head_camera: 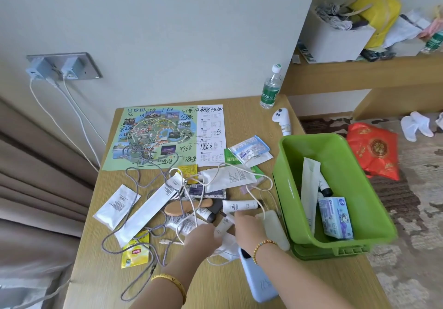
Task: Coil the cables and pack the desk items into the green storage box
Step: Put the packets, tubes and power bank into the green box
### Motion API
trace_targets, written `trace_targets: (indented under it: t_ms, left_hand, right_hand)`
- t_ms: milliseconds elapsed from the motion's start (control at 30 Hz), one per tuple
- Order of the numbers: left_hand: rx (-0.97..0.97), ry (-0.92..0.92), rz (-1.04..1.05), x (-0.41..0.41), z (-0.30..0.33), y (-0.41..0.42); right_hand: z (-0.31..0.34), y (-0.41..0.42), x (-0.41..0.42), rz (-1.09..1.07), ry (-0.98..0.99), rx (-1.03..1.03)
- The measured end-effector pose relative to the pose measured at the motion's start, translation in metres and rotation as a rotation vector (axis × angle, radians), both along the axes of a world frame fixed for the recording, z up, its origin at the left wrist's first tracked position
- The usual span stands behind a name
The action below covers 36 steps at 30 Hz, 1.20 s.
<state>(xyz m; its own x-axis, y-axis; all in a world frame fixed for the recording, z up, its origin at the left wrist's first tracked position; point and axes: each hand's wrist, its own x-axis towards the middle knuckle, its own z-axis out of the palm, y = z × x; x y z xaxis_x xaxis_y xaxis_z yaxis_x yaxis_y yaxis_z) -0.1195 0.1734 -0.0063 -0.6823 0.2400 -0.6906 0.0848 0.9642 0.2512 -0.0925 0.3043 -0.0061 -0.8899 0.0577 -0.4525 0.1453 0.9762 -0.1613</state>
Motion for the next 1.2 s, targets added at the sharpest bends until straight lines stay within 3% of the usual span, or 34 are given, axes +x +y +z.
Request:
trace_targets:
  t_ms: [67,167,300,500,633,733,833,900,1067,1200]
  left_hand:
    - [0.134,-0.043,0.066,-0.003,0.011,-0.001]
    - [0.456,-0.119,0.350,-0.007,0.029,-0.011]
    - [0.783,-0.057,0.642,-0.017,0.055,-0.017]
    - [0.950,0.117,0.513,-0.032,0.111,0.037]
    - [0.976,0.142,0.326,-0.025,0.140,0.098]
    - [0.939,0.131,0.182,-0.014,0.150,0.140]
    - [0.913,-0.278,0.245,-0.009,0.150,0.171]
    - [0.816,-0.406,0.232,-0.007,0.145,0.188]
    - [0.587,-0.220,0.113,-0.003,0.129,0.220]
    - [0.402,-0.096,-0.233,0.000,0.124,0.227]
  right_hand:
    - [0.007,0.000,0.000,-0.065,0.050,-0.072]
    - [0.021,-0.003,-0.003,-0.194,0.204,-0.195]
    - [0.048,-0.005,-0.014,-0.315,0.454,-0.375]
    - [0.102,0.030,-0.024,-0.603,0.707,-0.618]
    - [0.123,0.087,-0.011,-0.771,0.854,-0.591]
    - [0.124,0.133,0.004,-0.882,0.806,-0.567]
    - [0.117,0.170,0.023,-0.876,0.561,-0.515]
    - [0.111,0.185,0.032,-0.840,0.410,-0.479]
    - [0.101,0.199,0.037,-0.775,0.276,-0.418]
    - [0.098,0.199,0.030,-0.688,0.192,-0.383]
